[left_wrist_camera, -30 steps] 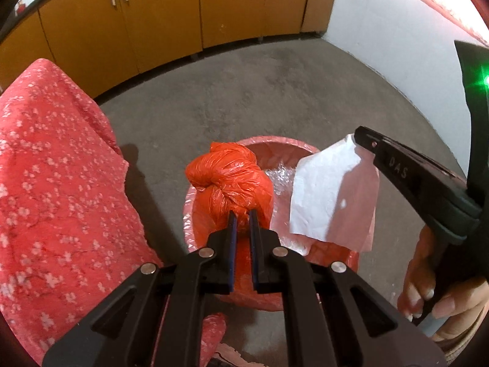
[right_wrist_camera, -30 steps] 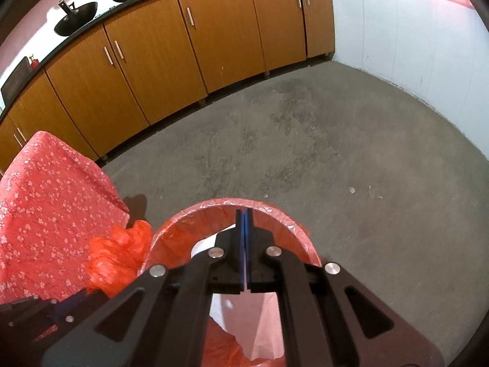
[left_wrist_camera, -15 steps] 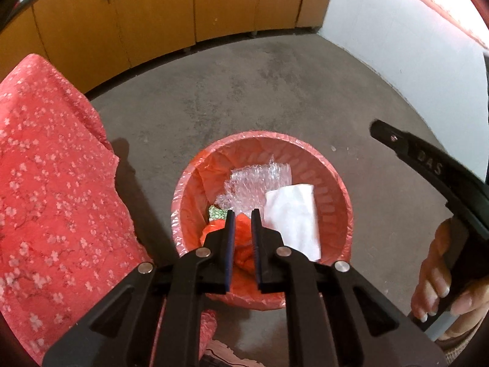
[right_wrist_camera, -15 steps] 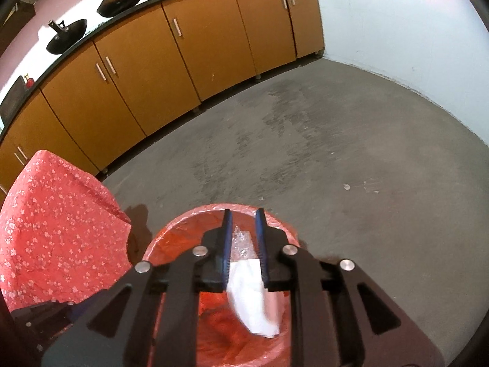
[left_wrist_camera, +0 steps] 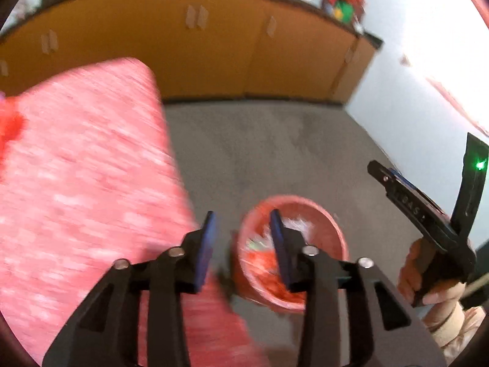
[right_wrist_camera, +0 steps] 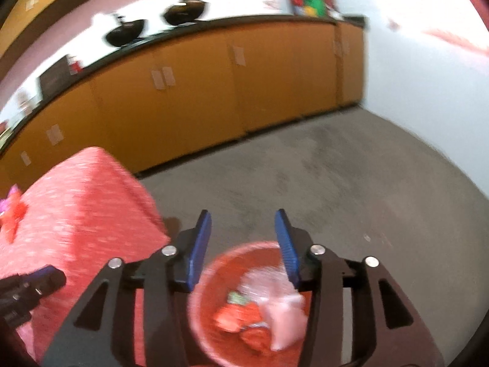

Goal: Collect trash
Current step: 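Open both tools over the orange basket, dropping the orange bag and tissue, then move both open tools back over the table toward the remaining bags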

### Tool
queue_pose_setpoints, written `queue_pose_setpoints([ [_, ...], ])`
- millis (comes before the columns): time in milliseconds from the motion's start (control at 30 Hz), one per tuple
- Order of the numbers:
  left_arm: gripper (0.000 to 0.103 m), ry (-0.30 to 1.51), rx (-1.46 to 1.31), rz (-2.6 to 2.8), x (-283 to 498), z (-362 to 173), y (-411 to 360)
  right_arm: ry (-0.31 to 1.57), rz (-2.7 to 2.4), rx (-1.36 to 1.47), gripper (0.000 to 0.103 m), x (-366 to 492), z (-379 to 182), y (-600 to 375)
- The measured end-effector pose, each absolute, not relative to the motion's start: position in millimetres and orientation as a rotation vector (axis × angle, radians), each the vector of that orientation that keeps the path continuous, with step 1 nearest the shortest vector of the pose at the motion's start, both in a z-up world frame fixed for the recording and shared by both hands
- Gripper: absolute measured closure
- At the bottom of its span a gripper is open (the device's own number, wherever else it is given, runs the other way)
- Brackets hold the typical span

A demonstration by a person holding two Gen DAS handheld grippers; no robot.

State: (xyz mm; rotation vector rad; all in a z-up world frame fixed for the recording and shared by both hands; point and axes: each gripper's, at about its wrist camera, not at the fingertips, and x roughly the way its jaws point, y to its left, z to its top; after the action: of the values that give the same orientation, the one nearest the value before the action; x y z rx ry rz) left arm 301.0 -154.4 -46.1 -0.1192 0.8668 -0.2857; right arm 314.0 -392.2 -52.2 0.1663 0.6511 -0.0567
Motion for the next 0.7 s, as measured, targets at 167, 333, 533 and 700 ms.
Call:
queue_pose_setpoints([
  [167, 0.06, 0.752, -0.105, -0.063, 289, -18, -38, 0.633, 0.155, 0.127, 0.053, 325, -15, -282],
  [333, 0.06, 0.704, -0.07, 0.208, 278, -17, 81, 0.662, 0.354, 0.091, 0.053, 334, -2, -156],
  [533, 0.057, 0.678, -0.141, 0.411, 260, -24, 197, 0.707, 0.483, 0.083, 0.053, 347, -9, -29],
  [700, 0.055, 0.656, -0.216, 0.472, 254, -31, 246, 0.723, 0.455, 0.002, 0.05, 361, -27, 44],
])
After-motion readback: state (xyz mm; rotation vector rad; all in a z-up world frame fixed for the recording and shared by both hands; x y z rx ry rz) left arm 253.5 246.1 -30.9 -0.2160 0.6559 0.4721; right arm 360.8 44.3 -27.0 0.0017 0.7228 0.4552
